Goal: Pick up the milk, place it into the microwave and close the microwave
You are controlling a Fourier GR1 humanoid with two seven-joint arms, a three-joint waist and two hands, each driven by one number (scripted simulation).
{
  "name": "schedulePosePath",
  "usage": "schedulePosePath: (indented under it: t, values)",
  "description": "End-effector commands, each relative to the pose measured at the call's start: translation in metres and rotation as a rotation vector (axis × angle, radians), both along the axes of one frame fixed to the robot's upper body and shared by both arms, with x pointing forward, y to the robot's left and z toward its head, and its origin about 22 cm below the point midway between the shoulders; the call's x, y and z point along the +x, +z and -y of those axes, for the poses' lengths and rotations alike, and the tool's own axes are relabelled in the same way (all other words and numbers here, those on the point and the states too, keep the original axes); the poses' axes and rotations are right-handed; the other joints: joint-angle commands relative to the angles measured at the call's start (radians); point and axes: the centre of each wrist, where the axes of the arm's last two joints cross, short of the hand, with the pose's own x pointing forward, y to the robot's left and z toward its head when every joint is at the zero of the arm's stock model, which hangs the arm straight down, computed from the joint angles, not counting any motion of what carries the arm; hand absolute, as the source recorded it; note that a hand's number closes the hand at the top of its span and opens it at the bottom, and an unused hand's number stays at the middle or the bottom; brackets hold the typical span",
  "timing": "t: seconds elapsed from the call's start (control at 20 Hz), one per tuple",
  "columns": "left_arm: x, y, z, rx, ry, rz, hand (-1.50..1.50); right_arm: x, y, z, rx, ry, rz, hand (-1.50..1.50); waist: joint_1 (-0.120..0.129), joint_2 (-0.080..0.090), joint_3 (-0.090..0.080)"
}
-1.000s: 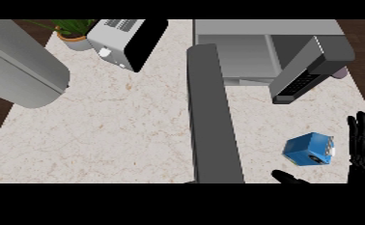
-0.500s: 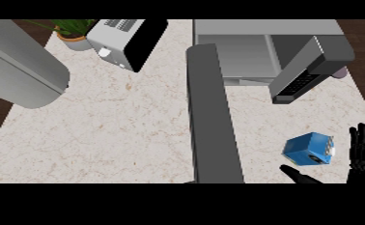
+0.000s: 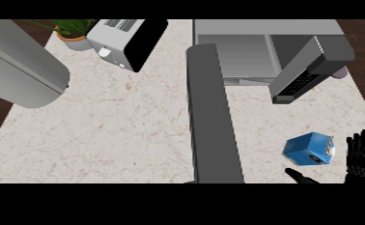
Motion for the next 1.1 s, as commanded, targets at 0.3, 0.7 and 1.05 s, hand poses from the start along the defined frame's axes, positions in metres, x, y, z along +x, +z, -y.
schedulePosePath:
  t: [0.3,0.7,1.05]
  values:
    - [-0.004,0.006,0.002,0.001,-0.011,0.010,-1.50,0.002,-0.055,0.020,0.004,0.037,-0.008,-1.50,0.001,0.000,0.000]
    - [-0.010,0.004,-0.008,-0.007,0.004,0.011,-1.50,0.030,-0.082,0.034,-0.037,-0.015,-0.031,-1.50,0.006,0.001,0.000]
    - [-0.018,-0.001,-0.002,0.004,0.004,-0.011,-1.50,0.010,-0.113,0.050,-0.047,0.023,-0.037,-1.50,0.006,0.000,0.000]
